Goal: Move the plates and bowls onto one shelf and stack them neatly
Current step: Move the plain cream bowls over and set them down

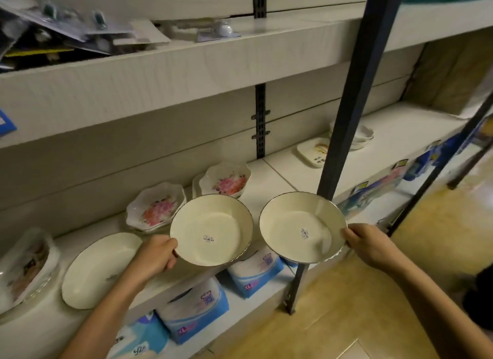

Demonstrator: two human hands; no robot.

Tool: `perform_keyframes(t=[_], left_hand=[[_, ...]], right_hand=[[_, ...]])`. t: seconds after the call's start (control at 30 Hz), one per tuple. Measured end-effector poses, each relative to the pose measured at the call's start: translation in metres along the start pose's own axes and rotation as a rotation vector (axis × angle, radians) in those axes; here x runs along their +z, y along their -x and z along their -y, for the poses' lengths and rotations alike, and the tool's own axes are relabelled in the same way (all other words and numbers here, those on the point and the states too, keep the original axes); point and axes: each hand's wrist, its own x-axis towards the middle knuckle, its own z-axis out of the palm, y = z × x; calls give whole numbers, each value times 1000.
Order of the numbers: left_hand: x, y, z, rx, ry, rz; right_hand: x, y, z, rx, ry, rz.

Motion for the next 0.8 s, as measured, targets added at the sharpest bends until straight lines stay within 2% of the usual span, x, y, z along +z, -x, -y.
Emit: perform_keyframes(t=[0.33, 0.6, 0.8], left_hand=[[59, 20, -66, 127, -87, 170], [142, 46, -134, 144, -75, 228], [210, 56, -177, 138, -52, 205]], right_hand=[[-52, 26, -85, 117, -47, -111], [-122, 27, -175, 193, -55, -166], [-173, 8, -234, 143, -52, -144]])
